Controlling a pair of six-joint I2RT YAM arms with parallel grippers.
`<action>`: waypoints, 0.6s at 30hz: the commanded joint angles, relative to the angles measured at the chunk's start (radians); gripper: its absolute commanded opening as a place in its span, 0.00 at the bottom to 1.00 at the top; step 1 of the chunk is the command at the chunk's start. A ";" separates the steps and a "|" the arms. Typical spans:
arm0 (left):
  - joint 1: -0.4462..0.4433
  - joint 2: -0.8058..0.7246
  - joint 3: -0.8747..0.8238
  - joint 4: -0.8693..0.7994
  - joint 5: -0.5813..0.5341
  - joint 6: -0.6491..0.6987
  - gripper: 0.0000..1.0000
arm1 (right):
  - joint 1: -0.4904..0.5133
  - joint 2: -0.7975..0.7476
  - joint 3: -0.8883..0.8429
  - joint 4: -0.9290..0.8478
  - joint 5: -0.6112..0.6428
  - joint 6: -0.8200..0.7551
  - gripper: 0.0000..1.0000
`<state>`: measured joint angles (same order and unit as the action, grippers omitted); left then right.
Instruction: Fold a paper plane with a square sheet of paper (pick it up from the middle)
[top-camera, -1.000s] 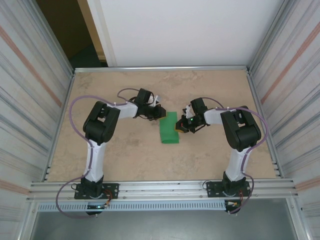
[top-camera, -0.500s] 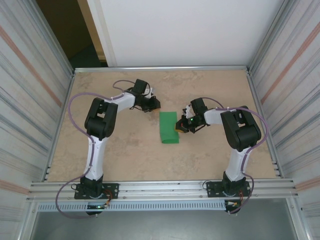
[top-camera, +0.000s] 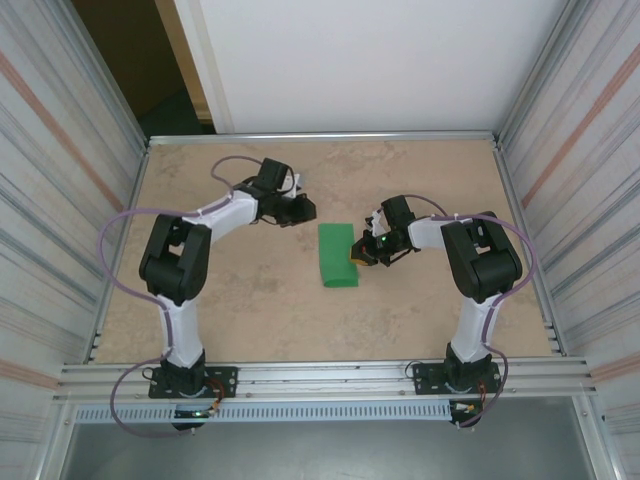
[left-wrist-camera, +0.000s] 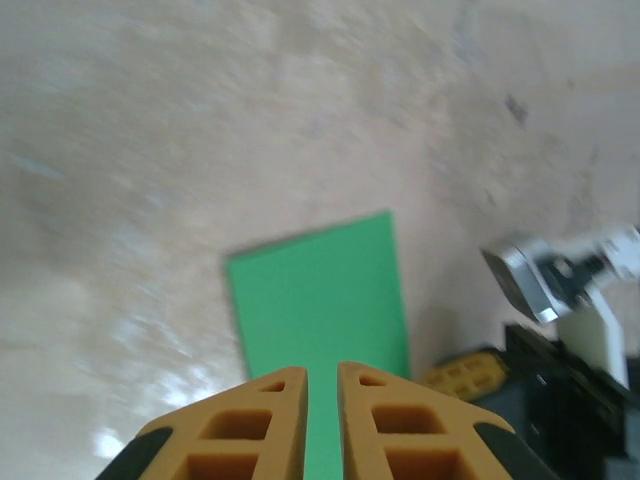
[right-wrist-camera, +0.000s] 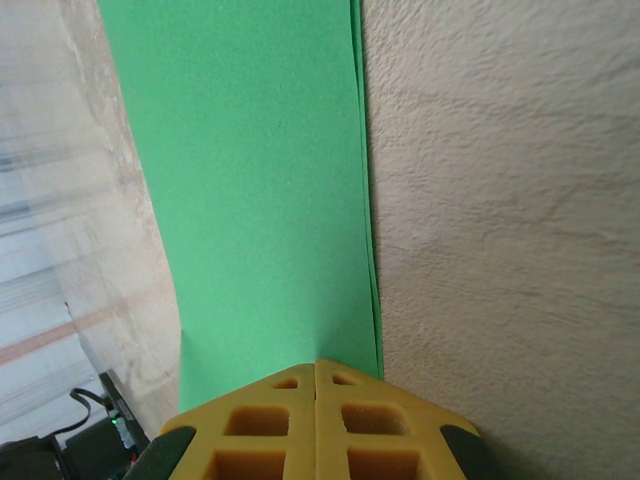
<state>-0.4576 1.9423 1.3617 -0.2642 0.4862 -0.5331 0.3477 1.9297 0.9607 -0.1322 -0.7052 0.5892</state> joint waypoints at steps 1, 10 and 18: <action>-0.070 -0.026 -0.063 0.027 0.038 -0.043 0.17 | 0.006 0.171 -0.070 -0.124 0.264 -0.022 0.01; -0.161 -0.003 -0.182 0.184 0.123 -0.172 0.17 | -0.009 0.169 -0.068 -0.111 0.255 -0.015 0.01; -0.173 0.053 -0.146 0.158 0.161 -0.170 0.16 | -0.007 0.166 -0.069 -0.105 0.255 -0.014 0.01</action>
<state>-0.6235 1.9728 1.1870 -0.1001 0.6098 -0.6941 0.3370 1.9381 0.9646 -0.1318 -0.7319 0.5896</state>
